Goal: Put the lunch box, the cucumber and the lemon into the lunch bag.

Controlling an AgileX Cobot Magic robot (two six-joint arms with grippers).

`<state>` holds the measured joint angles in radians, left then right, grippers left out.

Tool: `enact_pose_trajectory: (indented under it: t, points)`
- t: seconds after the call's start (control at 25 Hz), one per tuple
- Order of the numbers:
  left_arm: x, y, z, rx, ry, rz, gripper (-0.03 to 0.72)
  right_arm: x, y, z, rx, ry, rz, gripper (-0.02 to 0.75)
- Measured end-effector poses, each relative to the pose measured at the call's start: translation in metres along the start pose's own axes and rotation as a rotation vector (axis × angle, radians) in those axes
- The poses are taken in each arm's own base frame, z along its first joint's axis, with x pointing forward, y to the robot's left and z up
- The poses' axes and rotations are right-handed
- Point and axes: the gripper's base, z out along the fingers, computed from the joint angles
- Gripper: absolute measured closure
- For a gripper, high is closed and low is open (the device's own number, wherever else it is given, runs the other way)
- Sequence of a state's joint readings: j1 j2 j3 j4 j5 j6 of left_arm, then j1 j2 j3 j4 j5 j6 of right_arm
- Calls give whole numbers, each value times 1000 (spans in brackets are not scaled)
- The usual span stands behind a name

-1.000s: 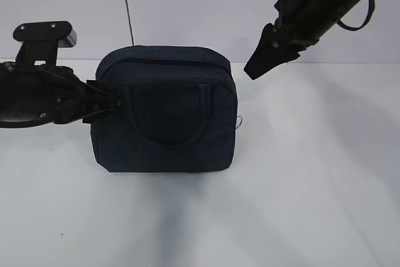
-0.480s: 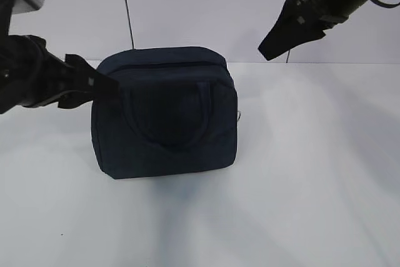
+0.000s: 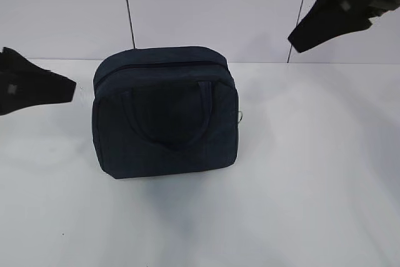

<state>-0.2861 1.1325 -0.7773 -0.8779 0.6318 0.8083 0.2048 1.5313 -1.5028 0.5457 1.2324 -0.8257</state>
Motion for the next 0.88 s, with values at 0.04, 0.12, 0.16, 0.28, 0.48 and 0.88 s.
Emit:
enact_pose_trajectory:
  t: [0.04, 0.12, 0.16, 0.28, 0.48, 0.88]
  points:
    - [-1, -1, -7, -7, -15, 10, 360, 1, 3, -6, 13, -3, -2, 428]
    - [-1, -3, -20, -23, -34, 27, 360, 1, 11, -19, 43, -20, 8, 428]
    - [0, -4, -26, -31, -35, 28, 360, 1, 14, -24, 55, -27, 23, 428]
    - [5, -4, -43, -78, -18, 53, 360, 4, 21, -38, 107, -25, 68, 428]
    - [15, -8, -66, -145, 21, 78, 360, 24, 30, -48, 187, 30, 160, 428]
    - [38, -19, -100, -261, 103, -37, 360, 85, 76, -66, 267, 68, 204, 428]
